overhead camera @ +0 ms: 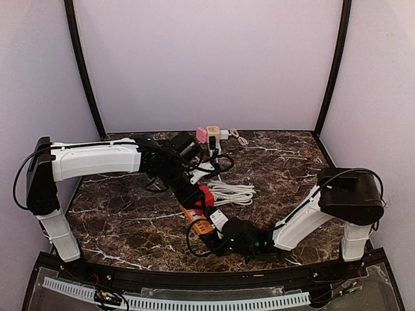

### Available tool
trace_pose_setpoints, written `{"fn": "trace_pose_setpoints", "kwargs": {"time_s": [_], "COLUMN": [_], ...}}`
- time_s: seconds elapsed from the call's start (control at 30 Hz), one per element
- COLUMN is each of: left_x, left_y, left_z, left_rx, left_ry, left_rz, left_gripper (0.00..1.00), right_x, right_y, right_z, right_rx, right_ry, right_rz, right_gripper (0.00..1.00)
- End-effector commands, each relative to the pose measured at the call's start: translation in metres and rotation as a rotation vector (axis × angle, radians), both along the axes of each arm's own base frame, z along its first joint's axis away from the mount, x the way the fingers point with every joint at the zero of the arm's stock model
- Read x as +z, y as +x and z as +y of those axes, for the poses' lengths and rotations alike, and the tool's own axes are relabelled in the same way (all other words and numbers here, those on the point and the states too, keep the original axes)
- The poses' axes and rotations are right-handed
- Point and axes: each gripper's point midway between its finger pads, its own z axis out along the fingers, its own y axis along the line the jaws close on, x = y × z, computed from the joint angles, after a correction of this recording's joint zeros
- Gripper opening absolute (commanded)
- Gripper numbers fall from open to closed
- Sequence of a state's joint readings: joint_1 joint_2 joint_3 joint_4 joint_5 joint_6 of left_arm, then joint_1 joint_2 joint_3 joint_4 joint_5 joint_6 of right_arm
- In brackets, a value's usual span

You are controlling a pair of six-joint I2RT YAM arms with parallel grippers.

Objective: Pull the plug off the socket
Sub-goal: Remove the plug from the socket, then place the plug at the center of the board.

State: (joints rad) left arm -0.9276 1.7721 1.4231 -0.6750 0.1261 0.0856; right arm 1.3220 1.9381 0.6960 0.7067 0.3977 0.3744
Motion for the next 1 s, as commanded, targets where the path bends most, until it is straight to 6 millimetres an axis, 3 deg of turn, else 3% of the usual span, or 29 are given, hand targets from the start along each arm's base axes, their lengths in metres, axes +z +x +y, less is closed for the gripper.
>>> {"fn": "trace_pose_setpoints", "kwargs": {"time_s": [0.0,0.23,0.33,0.47,0.73,0.8,0.97], "left_x": [0.029,0.048,0.053,0.058,0.056,0.054,0.049], "left_y": [0.003,0.013,0.018,0.039,0.098,0.115,0.146], "left_z": [0.013,0.029,0.038,0.059,0.141,0.170,0.218], "left_rx": [0.023,0.096,0.137,0.252,0.562,0.645,0.785], "left_ry": [-0.041,-0.148,-0.186,-0.230,-0.191,-0.166,-0.132], "left_rz": [-0.035,-0.032,-0.021,-0.025,-0.084,-0.093,-0.081], "left_gripper": [0.23,0.23,0.23,0.23,0.23,0.22,0.22], "right_x": [-0.012,0.003,0.012,0.027,0.060,0.060,0.046], "right_y": [-0.004,-0.004,-0.005,-0.006,-0.007,-0.009,-0.014], "right_z": [-0.005,-0.009,-0.010,-0.011,-0.028,-0.037,-0.053], "right_rx": [0.009,0.003,0.004,0.015,0.014,0.012,0.015], "right_ry": [-0.044,-0.002,0.020,0.060,0.109,0.117,0.129], "right_rz": [0.013,0.003,-0.003,-0.009,-0.070,-0.077,-0.062], "right_gripper": [0.41,0.73,0.79,0.83,0.85,0.86,0.86]}}
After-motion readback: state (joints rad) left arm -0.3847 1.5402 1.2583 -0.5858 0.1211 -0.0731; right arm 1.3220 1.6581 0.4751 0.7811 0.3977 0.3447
